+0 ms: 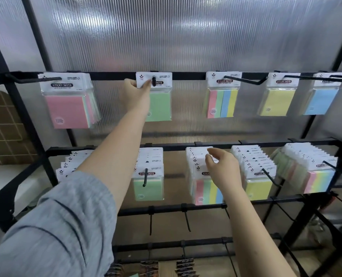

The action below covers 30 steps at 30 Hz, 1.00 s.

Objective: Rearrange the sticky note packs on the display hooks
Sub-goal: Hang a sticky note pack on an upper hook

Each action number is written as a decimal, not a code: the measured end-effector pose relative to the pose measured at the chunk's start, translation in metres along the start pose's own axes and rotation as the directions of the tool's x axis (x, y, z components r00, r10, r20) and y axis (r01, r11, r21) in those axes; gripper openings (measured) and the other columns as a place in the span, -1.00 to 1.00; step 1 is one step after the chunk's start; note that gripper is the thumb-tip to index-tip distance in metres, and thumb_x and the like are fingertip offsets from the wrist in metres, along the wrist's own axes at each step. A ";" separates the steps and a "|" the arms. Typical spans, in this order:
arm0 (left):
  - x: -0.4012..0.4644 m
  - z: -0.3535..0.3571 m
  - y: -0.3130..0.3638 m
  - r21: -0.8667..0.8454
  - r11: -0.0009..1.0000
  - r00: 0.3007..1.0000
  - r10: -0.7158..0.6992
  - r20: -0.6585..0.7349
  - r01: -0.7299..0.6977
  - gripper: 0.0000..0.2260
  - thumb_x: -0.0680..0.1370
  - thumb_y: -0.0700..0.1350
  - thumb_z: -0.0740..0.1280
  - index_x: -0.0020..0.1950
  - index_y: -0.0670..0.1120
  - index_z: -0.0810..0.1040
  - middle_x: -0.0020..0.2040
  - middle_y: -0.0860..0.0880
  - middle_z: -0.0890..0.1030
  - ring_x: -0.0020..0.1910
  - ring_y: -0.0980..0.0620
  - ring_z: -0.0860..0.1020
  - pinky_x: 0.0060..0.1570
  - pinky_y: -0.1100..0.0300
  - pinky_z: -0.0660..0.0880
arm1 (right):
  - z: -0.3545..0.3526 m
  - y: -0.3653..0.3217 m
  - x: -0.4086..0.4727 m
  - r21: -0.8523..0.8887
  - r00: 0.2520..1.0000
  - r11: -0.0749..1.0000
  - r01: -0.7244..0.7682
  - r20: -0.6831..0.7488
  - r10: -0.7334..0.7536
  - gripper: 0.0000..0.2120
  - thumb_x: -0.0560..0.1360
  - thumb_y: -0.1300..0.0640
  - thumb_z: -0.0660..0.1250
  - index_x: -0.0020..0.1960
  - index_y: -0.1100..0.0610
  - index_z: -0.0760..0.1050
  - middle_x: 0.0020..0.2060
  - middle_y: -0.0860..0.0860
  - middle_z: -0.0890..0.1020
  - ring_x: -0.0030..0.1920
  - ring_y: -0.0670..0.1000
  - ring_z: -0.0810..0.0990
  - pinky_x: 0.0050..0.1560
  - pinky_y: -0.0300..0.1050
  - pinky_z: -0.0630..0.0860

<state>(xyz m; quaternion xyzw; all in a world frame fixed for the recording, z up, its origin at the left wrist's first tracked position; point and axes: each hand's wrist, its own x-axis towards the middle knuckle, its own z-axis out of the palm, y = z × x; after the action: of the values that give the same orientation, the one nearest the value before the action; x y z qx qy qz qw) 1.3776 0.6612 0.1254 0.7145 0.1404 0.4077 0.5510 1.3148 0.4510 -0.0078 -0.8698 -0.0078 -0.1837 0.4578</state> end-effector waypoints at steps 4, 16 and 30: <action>-0.001 0.000 -0.004 -0.080 0.997 1.000 -0.016 -0.005 0.016 -0.77 0.47 0.01 0.40 -0.20 0.01 0.35 -0.24 0.14 0.45 -0.30 0.18 0.44 -0.40 0.30 0.29 | -0.001 0.001 0.000 0.018 1.000 1.000 -0.013 -0.002 0.013 -0.68 0.57 0.14 0.21 0.30 0.13 0.49 0.24 -0.01 0.57 0.08 -0.11 0.54 0.02 -0.33 0.32; -0.038 -0.029 -0.038 0.059 0.995 0.986 -0.091 0.141 0.083 -0.69 0.51 -0.06 0.36 0.19 -0.10 0.38 -0.17 0.11 0.45 -0.27 0.20 0.42 -0.39 0.32 0.27 | -0.002 0.013 -0.019 -0.006 0.994 0.997 -0.077 -0.081 0.076 -0.66 0.59 0.15 0.17 0.35 0.10 0.46 0.02 0.05 0.66 -0.12 0.00 0.57 -0.37 -0.47 0.28; -0.099 -0.065 -0.111 0.143 0.975 0.947 -0.204 0.250 0.172 -0.89 0.50 -0.14 0.31 0.00 -0.04 0.48 -0.09 0.05 0.57 -0.09 0.02 0.53 -0.09 0.15 0.47 | 0.014 0.038 -0.046 0.302 0.936 0.911 -0.280 -0.124 0.329 -0.61 0.66 0.11 0.00 0.42 0.19 0.35 0.37 0.04 0.44 0.39 0.06 0.35 0.35 -0.13 0.24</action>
<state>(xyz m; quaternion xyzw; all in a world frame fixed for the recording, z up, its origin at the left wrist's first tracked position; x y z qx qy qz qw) 1.2948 0.6795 -0.0133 0.7774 0.1575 0.2455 0.5572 1.2830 0.4475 -0.0608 -0.7676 0.1420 -0.1812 0.5982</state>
